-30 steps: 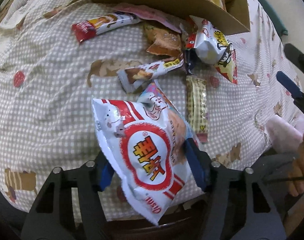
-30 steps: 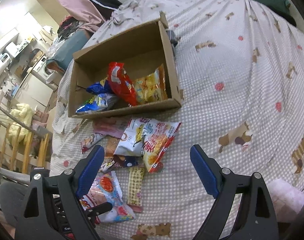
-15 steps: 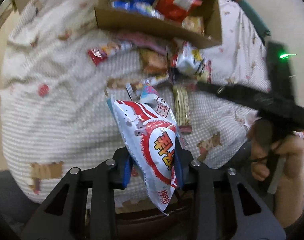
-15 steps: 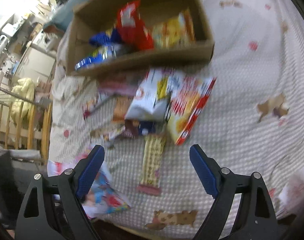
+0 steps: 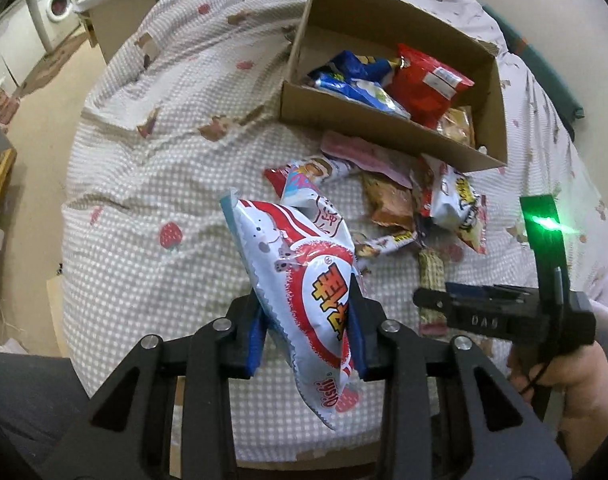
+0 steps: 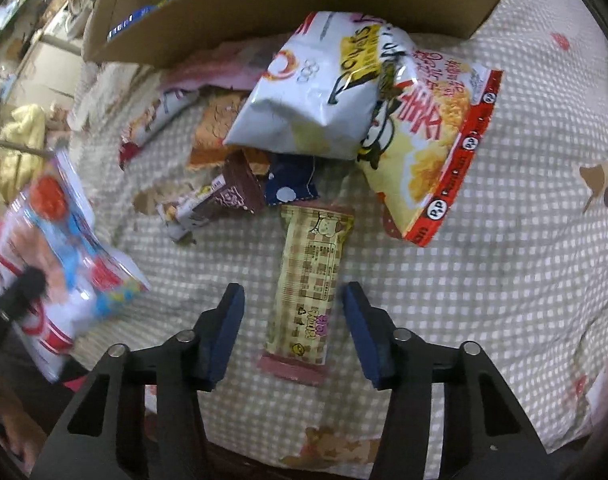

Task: Organize snacks
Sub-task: 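Lift the white-red bag with the left gripper while the right grasps the checkered bar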

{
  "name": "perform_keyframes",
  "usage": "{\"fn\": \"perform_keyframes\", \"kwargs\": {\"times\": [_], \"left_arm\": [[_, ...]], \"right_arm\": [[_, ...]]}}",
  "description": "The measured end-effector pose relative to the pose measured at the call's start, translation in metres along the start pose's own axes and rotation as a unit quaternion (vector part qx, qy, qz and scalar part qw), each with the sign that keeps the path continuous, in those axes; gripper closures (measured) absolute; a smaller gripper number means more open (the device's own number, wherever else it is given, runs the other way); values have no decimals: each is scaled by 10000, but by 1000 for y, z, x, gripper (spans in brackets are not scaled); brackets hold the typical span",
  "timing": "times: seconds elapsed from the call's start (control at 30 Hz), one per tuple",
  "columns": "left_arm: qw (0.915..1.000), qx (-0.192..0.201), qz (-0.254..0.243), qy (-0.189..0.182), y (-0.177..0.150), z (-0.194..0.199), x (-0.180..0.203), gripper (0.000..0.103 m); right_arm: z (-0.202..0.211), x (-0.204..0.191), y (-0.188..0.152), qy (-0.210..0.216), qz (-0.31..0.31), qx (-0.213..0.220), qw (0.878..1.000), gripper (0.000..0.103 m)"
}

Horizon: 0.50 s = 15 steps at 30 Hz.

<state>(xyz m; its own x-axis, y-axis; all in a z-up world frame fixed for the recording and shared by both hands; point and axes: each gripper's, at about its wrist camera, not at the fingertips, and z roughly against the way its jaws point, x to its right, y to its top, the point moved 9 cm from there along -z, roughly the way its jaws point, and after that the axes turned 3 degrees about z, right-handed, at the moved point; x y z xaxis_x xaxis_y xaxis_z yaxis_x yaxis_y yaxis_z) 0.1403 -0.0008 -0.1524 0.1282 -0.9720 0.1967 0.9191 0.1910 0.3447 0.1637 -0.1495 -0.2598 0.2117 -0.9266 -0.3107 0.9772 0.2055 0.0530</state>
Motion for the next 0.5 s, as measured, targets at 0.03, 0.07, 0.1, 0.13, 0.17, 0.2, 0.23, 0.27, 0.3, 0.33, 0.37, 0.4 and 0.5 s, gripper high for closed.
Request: {"fn": "perform_keyframes", "kwargs": {"times": [0.03, 0.07, 0.1, 0.13, 0.17, 0.2, 0.23, 0.27, 0.3, 0.33, 0.37, 0.4, 0.5], "left_arm": [[10000, -17, 62, -37, 0, 1, -2, 73], [9999, -31, 102, -80, 1, 1, -3, 73], [9998, -29, 133, -114, 2, 1, -3, 73], [9998, -9, 138, -105, 2, 1, -3, 73], [9998, 17, 144, -99, 3, 2, -3, 73], [9998, 22, 150, -115, 4, 3, -2, 73], [9998, 22, 159, -131, 4, 3, -1, 73], [9998, 34, 160, -143, 5, 3, 0, 73], [9998, 68, 133, -129, 7, 4, 1, 73], [9998, 115, 94, -92, 8, 4, 1, 73], [9999, 136, 69, -67, 8, 4, 2, 73], [9999, 155, 53, -53, 9, 4, 2, 73], [9998, 188, 24, -9, 10, 3, 2, 74]], "right_arm": [[0, 1, 0, -67, 32, 12, 10000, 70], [1, 2, -1, -101, 46, 29, 9999, 73], [2, 2, -2, -65, 48, 51, 10000, 74], [4, 2, -3, -31, 53, 70, 10000, 75], [8, 2, -5, 30, 66, 124, 9999, 75], [12, 2, -7, 99, 66, 185, 9998, 75], [17, 4, -10, 174, 37, 230, 9996, 75], [21, 5, -12, 274, -1, 262, 9993, 75], [24, 5, -16, 374, -10, 290, 9989, 75], [27, 6, -19, 406, 0, 298, 9987, 75], [32, 6, -22, 453, 15, 338, 9984, 75], [35, 4, -24, 510, 31, 390, 9979, 75], [49, 2, -31, 690, 69, 552, 9961, 75]]}}
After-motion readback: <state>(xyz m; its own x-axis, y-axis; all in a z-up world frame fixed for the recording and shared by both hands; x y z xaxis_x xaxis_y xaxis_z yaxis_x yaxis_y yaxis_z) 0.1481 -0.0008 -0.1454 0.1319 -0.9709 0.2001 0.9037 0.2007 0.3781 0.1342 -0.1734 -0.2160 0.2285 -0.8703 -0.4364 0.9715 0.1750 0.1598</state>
